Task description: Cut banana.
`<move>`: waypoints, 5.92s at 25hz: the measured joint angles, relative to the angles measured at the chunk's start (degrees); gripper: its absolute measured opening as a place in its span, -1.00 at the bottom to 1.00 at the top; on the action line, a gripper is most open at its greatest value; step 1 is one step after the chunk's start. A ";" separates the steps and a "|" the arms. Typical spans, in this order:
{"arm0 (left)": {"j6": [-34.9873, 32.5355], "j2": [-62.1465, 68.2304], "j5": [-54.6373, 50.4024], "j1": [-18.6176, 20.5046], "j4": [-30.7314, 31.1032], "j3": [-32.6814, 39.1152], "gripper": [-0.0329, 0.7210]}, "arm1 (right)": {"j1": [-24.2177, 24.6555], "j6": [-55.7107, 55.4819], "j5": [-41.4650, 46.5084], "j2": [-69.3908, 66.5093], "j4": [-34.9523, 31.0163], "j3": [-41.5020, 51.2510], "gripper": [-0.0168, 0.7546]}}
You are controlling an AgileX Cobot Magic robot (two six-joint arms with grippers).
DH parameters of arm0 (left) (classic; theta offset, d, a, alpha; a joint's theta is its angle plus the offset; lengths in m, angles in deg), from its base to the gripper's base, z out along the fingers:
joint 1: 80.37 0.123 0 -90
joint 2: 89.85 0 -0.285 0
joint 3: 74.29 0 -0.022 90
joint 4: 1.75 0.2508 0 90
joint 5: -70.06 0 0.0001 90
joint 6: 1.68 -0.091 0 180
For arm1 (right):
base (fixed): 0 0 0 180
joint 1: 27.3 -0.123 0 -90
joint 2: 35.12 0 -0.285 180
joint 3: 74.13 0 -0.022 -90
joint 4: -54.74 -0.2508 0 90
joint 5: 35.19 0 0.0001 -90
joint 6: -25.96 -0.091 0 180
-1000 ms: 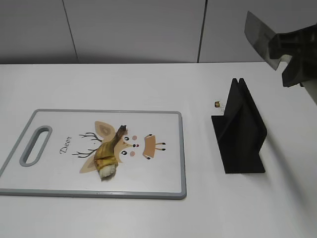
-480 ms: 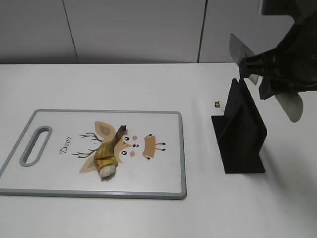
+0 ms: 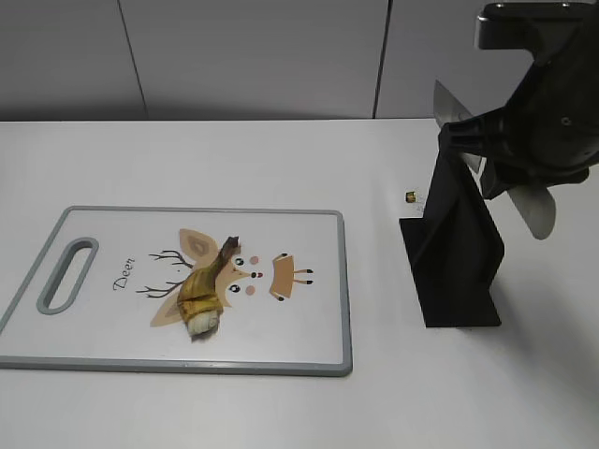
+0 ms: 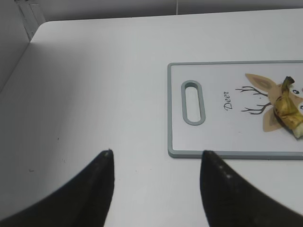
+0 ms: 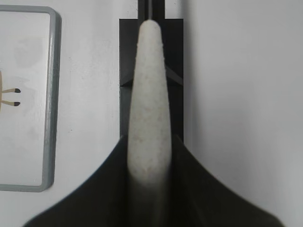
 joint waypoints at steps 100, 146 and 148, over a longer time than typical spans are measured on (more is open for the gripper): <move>0.10 0.00 0.00 0.00 0.00 0.00 0.53 | 0.00 36.99 11.14 82.33 -14.37 32.99 0.58; 0.10 0.00 -0.01 0.04 -0.04 0.00 0.53 | 24.78 37.06 11.23 85.35 -14.07 32.99 0.58; 0.10 0.00 -0.01 0.04 -0.04 0.00 0.53 | 24.78 37.06 11.23 85.35 -14.07 32.99 0.58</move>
